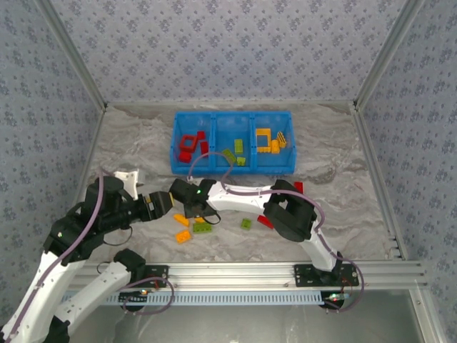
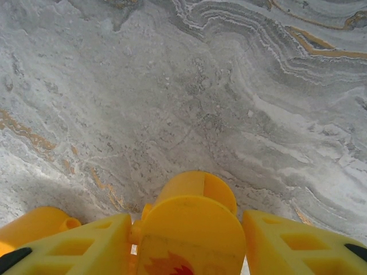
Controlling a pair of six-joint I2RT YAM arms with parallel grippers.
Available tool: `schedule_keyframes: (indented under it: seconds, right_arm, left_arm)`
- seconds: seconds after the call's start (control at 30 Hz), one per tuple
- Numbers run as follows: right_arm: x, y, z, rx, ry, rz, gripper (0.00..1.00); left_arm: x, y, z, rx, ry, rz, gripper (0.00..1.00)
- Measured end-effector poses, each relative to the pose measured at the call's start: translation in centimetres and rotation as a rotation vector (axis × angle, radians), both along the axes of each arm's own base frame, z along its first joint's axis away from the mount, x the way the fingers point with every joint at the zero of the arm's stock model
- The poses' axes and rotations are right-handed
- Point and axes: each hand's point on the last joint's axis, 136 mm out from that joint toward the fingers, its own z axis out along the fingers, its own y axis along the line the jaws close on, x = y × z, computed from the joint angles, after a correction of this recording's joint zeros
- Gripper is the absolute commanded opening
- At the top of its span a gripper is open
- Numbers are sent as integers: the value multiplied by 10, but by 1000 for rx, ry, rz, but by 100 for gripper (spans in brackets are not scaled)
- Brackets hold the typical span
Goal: Sort the legos into containers by color
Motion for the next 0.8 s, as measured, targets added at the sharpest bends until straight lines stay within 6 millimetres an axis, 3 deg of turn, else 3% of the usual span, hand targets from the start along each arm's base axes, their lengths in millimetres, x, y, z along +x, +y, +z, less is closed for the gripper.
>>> schedule_keyframes:
  seconds: [0.23, 0.6, 0.7, 0.8]
  right_arm:
    - [0, 0, -1, -1, 3, 0, 54]
    - [3, -1, 2, -6, -19, 2, 30]
    - [6, -9, 11, -16, -56, 1, 29]
    - [12, -16, 35, -4, -106, 0, 29]
  left_arm:
    - [1, -1, -4, 0, 11, 2, 69]
    - [3, -3, -6, -3, 10, 0, 69]
    - [4, -6, -7, -15, 14, -8, 68]
    - [6, -12, -9, -39, 17, -19, 67]
